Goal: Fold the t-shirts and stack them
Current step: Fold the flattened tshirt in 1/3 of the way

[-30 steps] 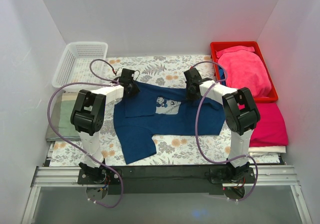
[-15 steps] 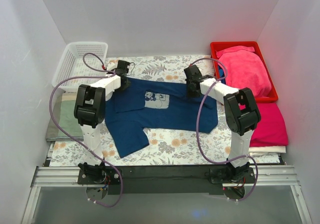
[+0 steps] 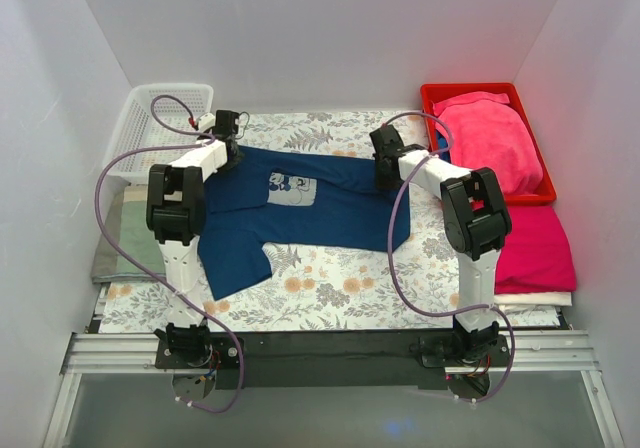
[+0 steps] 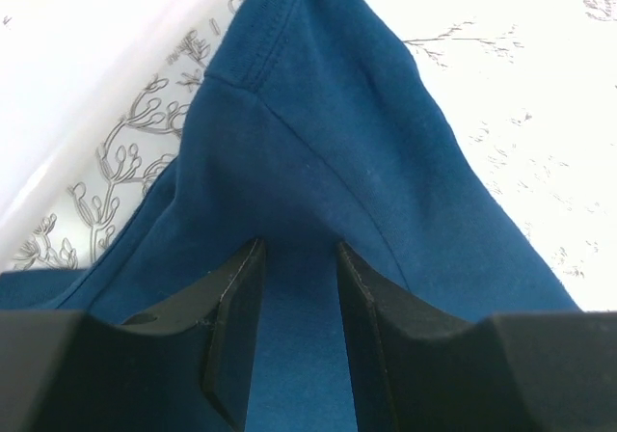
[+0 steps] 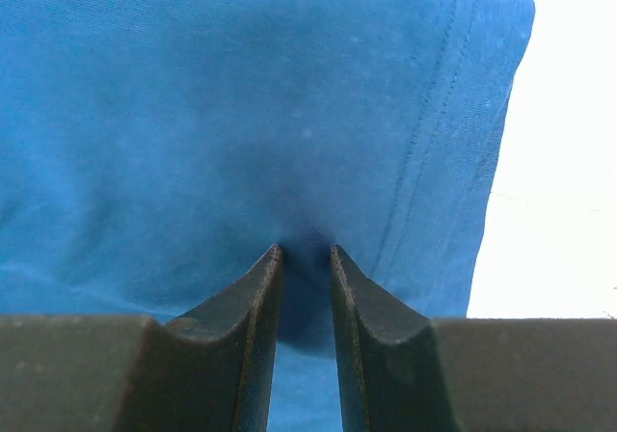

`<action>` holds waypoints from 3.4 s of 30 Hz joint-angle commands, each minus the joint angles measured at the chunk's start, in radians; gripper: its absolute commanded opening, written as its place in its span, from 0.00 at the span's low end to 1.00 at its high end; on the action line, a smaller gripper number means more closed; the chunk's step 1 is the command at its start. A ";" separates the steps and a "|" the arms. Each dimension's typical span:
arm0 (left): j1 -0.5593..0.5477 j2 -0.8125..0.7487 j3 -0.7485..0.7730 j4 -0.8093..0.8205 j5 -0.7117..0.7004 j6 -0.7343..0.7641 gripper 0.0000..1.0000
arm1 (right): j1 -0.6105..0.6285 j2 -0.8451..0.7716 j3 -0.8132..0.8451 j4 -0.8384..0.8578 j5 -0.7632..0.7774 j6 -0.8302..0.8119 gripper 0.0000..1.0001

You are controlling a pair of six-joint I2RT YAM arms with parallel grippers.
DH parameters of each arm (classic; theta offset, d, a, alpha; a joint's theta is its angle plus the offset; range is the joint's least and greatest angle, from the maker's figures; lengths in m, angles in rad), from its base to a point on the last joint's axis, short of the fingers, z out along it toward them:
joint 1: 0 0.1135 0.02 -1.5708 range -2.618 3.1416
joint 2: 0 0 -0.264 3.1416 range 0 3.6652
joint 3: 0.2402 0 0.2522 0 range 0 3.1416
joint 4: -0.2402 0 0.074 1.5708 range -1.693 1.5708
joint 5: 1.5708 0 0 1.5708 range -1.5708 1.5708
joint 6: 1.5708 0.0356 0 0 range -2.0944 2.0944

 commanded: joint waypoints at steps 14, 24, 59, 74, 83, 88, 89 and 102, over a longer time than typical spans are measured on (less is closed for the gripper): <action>-0.029 -0.349 -0.244 0.155 0.167 0.081 0.38 | -0.014 -0.140 -0.099 -0.009 0.071 -0.025 0.34; -0.067 -0.363 -0.398 0.143 0.170 -0.003 0.39 | -0.014 -0.201 -0.230 0.017 0.078 -0.028 0.36; -0.075 -0.314 -0.517 0.112 0.075 -0.084 0.39 | -0.013 -0.230 -0.261 0.100 0.029 -0.045 0.30; -0.074 -0.291 -0.520 0.086 0.044 -0.107 0.39 | -0.013 -0.140 -0.255 0.107 0.030 -0.039 0.25; -0.069 -0.254 -0.510 0.054 0.027 -0.132 0.30 | -0.013 -0.204 -0.241 0.058 0.108 -0.042 0.01; -0.064 -0.240 -0.505 0.040 0.020 -0.146 0.14 | -0.013 -0.267 -0.229 0.025 0.167 -0.052 0.01; -0.064 -0.240 -0.505 0.037 0.016 -0.147 0.11 | -0.013 -0.290 -0.229 0.023 0.171 -0.054 0.01; -0.060 -0.309 -0.539 0.013 -0.039 -0.193 0.00 | -0.016 -0.351 -0.330 0.000 0.220 -0.011 0.01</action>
